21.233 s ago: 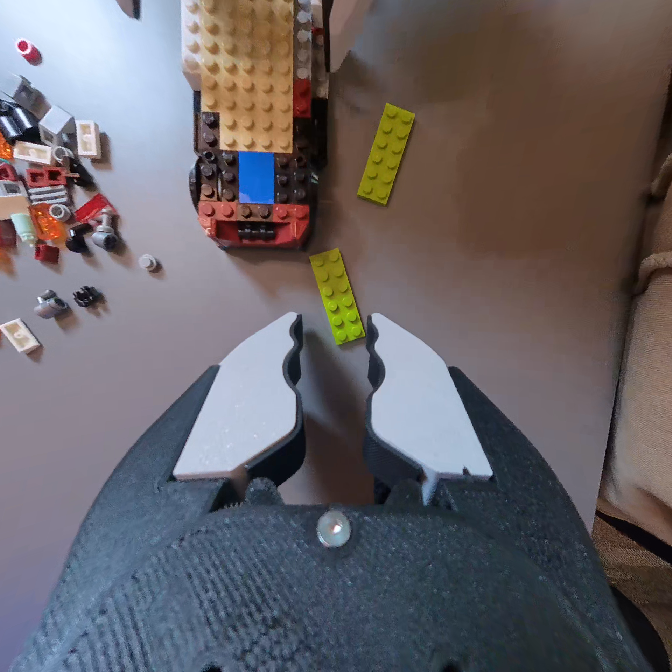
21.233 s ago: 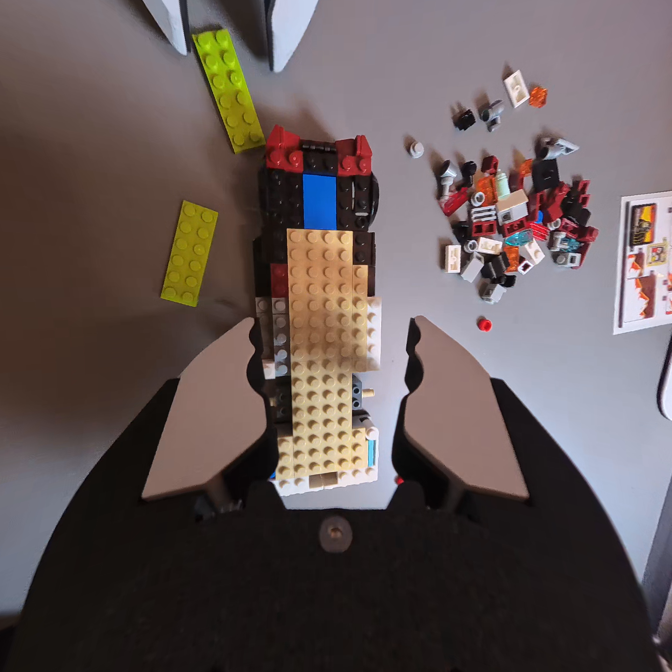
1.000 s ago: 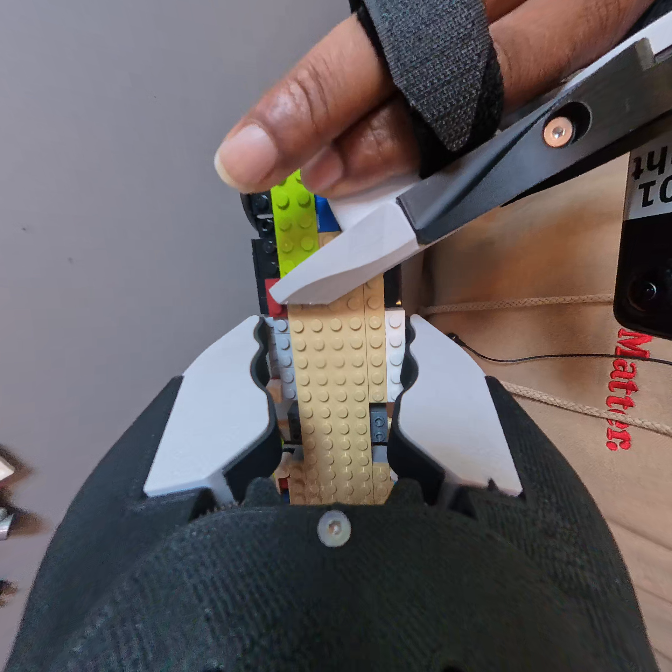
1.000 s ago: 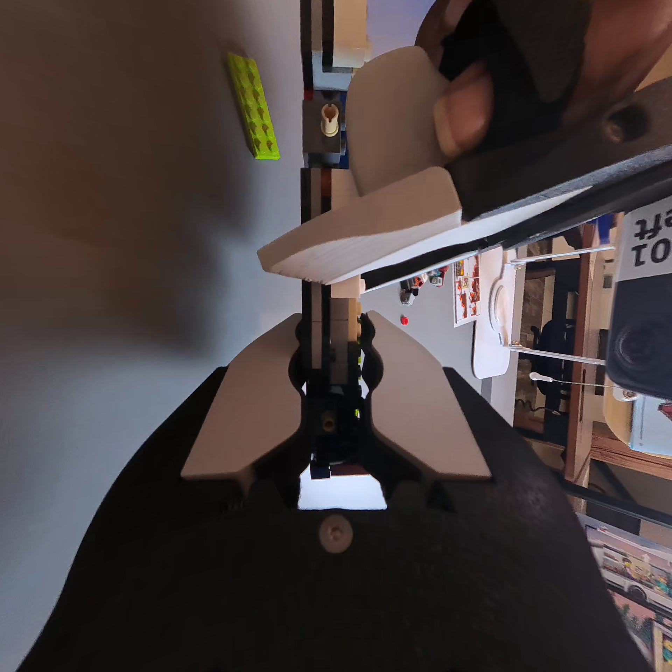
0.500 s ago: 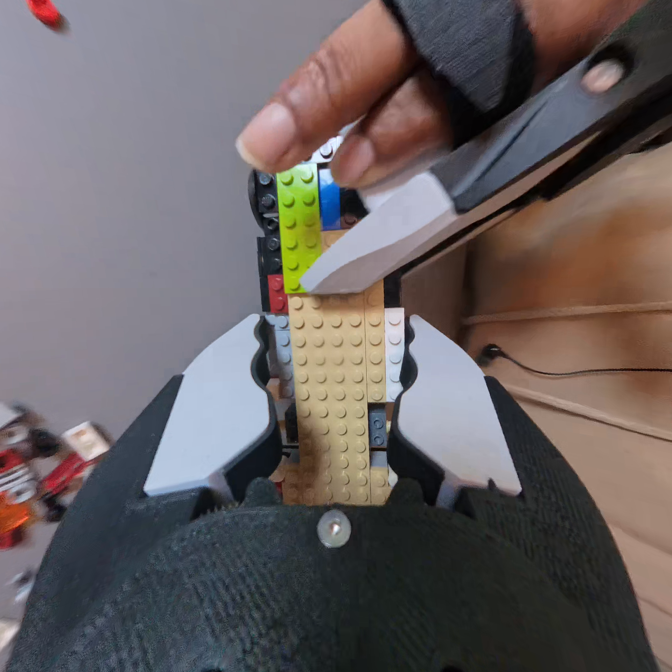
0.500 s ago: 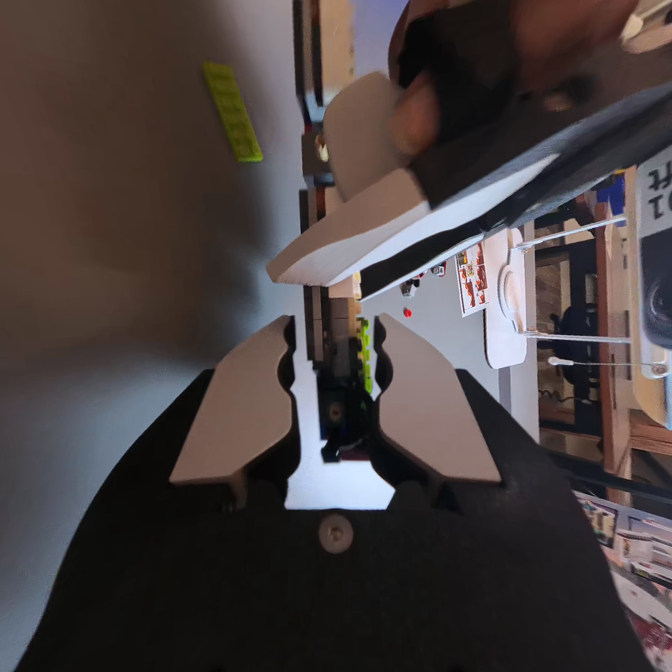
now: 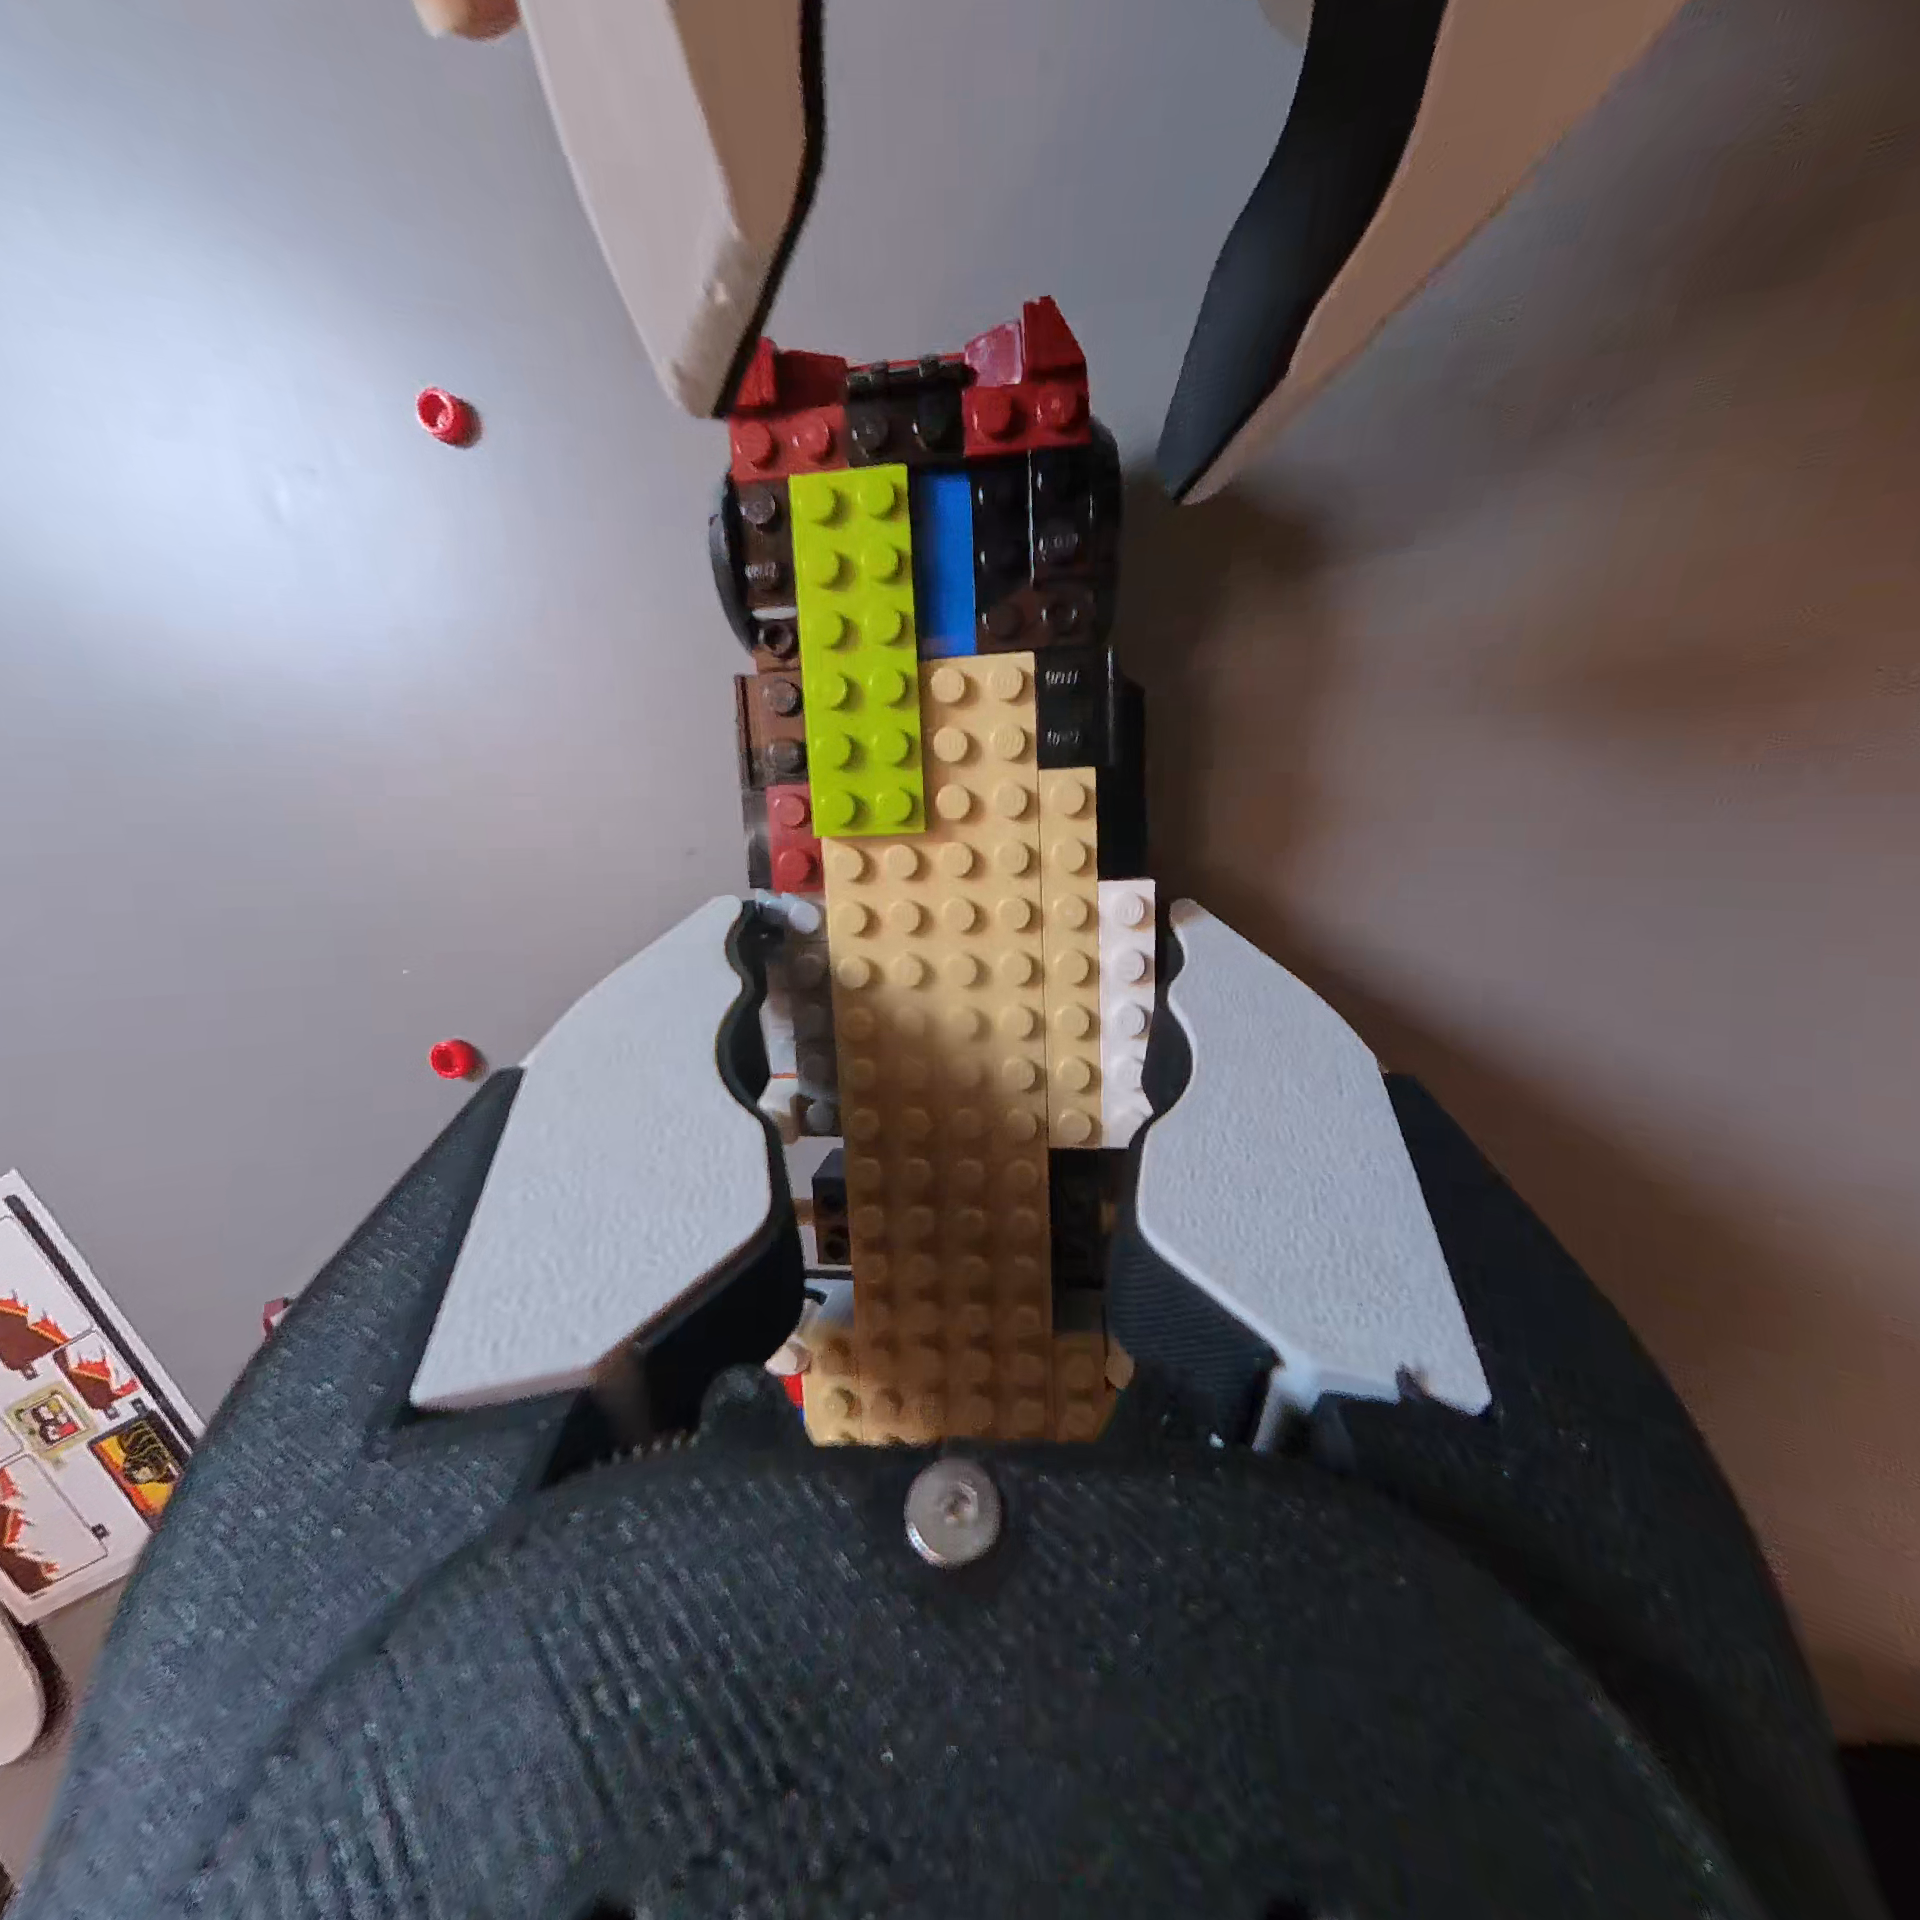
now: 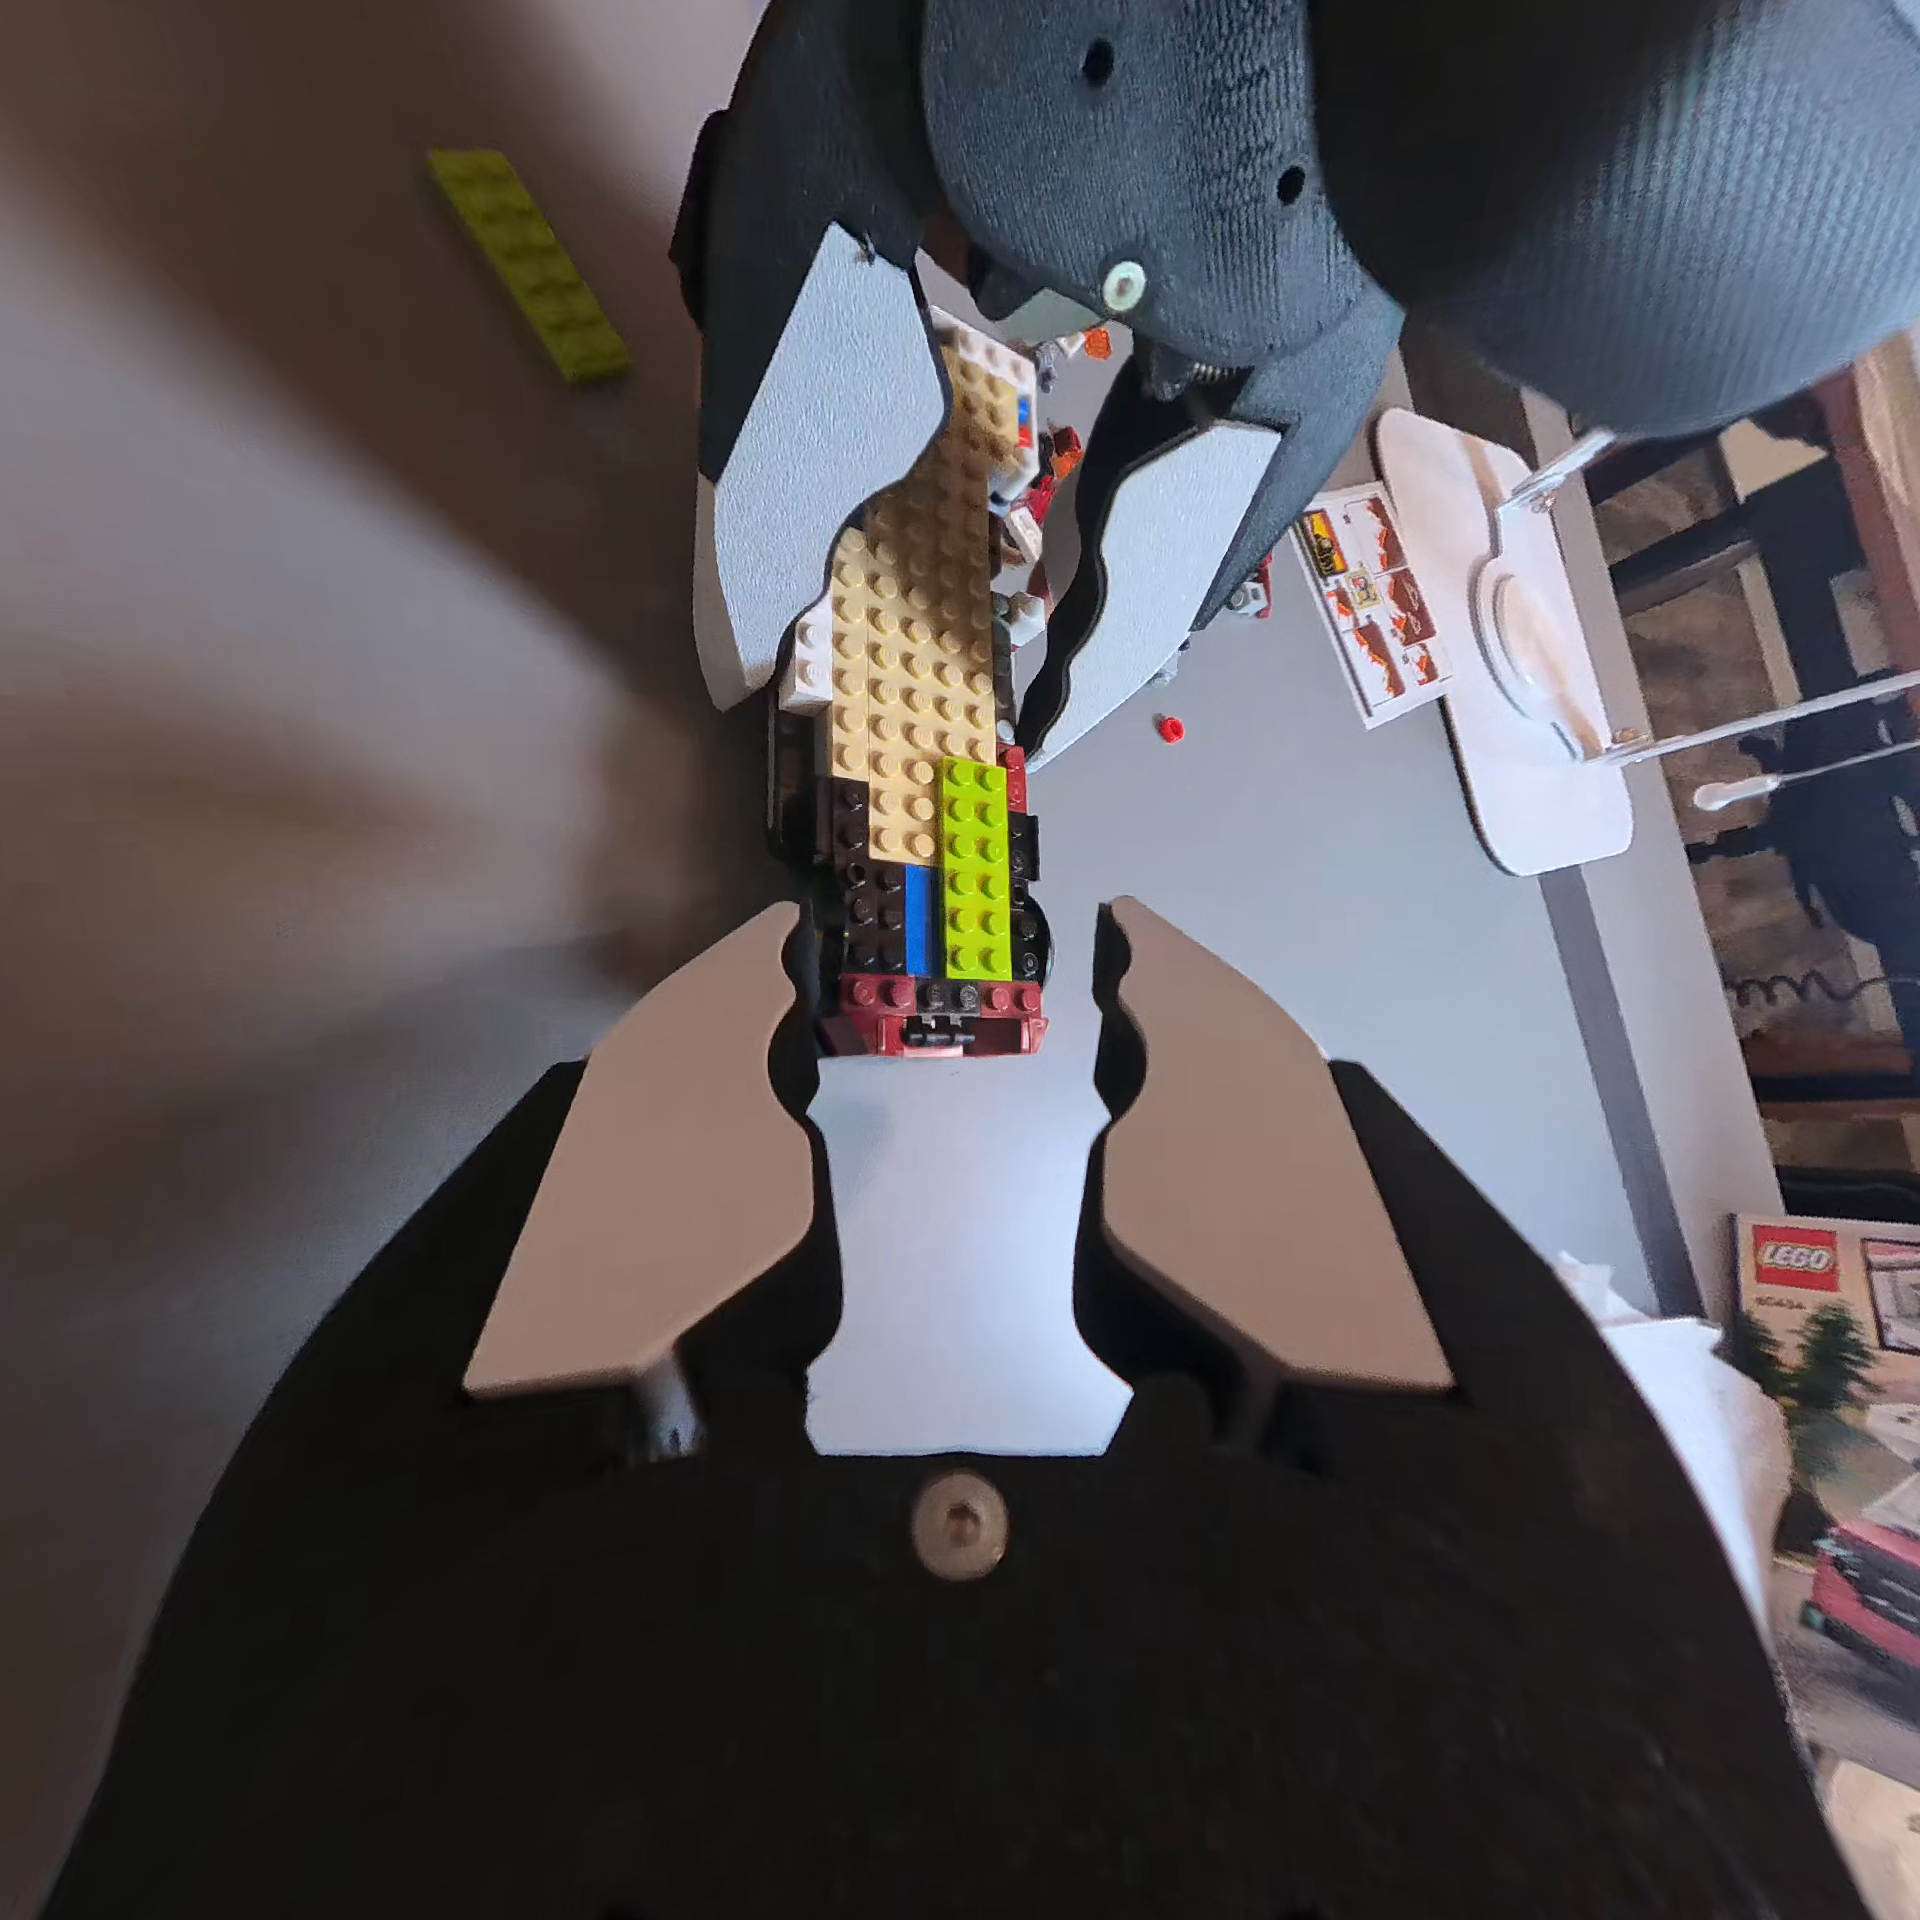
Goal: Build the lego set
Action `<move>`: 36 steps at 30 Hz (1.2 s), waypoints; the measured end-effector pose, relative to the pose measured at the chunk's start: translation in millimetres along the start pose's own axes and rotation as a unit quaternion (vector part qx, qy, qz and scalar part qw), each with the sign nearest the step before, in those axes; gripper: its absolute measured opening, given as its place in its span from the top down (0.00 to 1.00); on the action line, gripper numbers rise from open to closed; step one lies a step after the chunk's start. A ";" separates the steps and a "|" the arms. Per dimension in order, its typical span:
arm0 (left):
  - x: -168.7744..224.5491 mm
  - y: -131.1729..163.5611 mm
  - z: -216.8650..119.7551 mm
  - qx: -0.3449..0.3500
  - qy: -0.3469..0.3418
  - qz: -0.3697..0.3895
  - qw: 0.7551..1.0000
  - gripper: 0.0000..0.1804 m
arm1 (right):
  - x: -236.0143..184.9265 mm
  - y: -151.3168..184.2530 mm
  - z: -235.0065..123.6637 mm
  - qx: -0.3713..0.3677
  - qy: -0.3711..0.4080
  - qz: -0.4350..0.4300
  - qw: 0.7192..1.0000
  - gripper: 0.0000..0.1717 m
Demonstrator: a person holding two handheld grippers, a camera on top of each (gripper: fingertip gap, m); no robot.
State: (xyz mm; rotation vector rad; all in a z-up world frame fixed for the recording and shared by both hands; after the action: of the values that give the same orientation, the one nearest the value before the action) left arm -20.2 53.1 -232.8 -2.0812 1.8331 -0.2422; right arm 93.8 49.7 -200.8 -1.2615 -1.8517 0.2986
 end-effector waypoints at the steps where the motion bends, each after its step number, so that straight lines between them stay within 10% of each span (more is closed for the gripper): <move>1: -0.3 0.1 0.1 0.002 0.002 -0.001 1.000 0.60 | 0.7 0.6 -0.5 0.003 0.001 0.008 1.000 0.70; 12: 8.3 43.2 -88.2 0.209 -0.084 -0.141 0.964 0.62 | 14.5 0.4 -18.6 0.045 0.018 0.077 0.996 0.71; 16: 44.3 91.4 -99.1 0.184 -0.091 -0.192 0.960 0.79 | 12.7 3.4 -22.7 0.043 0.027 0.090 0.995 0.72; 20: 77.1 116.0 -81.0 0.145 -0.060 -0.241 0.958 0.76 | 3.6 7.6 -18.6 0.034 0.015 0.096 0.995 0.74; 36: 85.2 86.2 -42.4 0.018 -0.040 -0.213 0.976 0.91 | 3.9 24.0 -13.8 0.019 0.031 0.121 0.992 0.79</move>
State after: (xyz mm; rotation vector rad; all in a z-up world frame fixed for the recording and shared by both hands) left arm -102.4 -45.4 -234.6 -2.3992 1.3097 -0.2904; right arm 119.2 60.6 -205.0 -1.4532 -1.6348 0.4188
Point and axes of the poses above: each gripper's, where its closed fingertips meet, z out along the fingers, y out of its underside, x = y × z across the jaws, the point moved 6 cm from there along -z, back along the fingers
